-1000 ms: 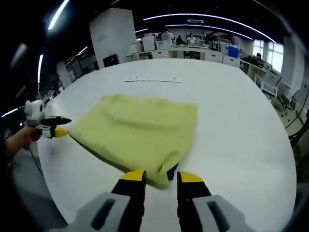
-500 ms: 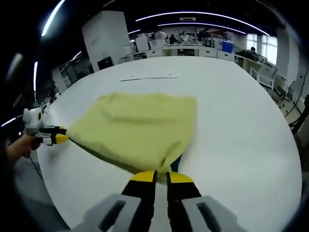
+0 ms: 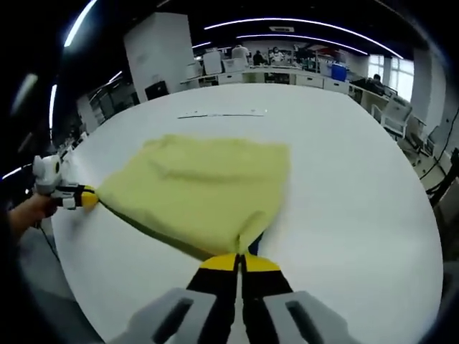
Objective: Fold the garment on the visible template until the final outline fits inside the template.
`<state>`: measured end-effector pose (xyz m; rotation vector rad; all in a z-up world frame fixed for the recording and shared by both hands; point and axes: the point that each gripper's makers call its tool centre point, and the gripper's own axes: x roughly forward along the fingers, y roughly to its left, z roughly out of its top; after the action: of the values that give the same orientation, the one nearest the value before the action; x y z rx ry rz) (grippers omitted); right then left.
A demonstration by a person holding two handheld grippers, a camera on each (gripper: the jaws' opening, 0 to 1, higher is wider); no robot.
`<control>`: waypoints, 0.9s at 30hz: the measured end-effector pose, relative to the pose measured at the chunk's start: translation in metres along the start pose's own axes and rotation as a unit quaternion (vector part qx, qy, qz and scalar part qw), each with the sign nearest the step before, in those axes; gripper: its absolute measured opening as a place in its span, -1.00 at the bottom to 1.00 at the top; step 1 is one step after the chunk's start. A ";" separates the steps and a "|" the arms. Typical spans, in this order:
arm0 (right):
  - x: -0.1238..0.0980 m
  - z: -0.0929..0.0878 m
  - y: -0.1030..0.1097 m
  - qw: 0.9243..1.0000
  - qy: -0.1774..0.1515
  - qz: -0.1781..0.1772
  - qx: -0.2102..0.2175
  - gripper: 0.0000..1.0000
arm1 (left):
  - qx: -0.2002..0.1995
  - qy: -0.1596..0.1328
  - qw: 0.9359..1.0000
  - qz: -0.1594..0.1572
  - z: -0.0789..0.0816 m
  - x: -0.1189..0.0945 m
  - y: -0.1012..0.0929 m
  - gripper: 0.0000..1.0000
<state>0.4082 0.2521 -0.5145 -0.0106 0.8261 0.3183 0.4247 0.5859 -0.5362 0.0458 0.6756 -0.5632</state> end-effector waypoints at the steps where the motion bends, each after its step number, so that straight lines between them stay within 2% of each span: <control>1: -0.002 0.001 -0.002 1.000 -0.003 -0.006 -0.006 -1.00 | 0.001 -0.001 1.000 0.002 0.001 0.000 0.001 -0.97; 7: -0.013 0.006 -0.020 0.999 -0.005 -0.036 -0.032 -1.00 | 0.010 -0.002 1.000 0.006 0.005 -0.002 0.000 -0.98; 10: -0.013 0.009 -0.020 0.999 -0.015 -0.029 -0.023 -1.00 | 0.009 -0.002 1.000 0.006 0.004 -0.002 0.001 -0.98; 13: -0.010 0.006 -0.018 0.999 -0.011 -0.029 -0.042 -1.00 | 0.006 -0.002 1.000 0.007 0.004 -0.002 0.001 -0.98; 15: -0.007 -0.002 -0.015 0.998 0.004 -0.022 -0.056 -1.00 | 0.004 -0.003 1.000 0.007 0.004 -0.003 0.000 -0.98; 18: -0.005 -0.010 -0.014 0.999 0.009 -0.017 -0.046 -1.00 | 0.001 -0.003 1.000 0.006 0.004 -0.003 0.000 -0.97; 22: -0.005 -0.017 -0.013 1.000 0.012 -0.010 -0.011 -0.82 | 0.000 -0.001 1.000 0.005 0.002 -0.002 0.000 -0.96; 27: 0.002 -0.016 -0.016 0.999 -0.008 -0.015 0.047 -0.83 | 0.003 0.000 1.000 0.005 0.002 -0.002 -0.001 -0.96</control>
<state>0.4025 0.2355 -0.5286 0.0674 0.8238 0.2505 0.4242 0.5855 -0.5327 0.0549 0.6724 -0.5560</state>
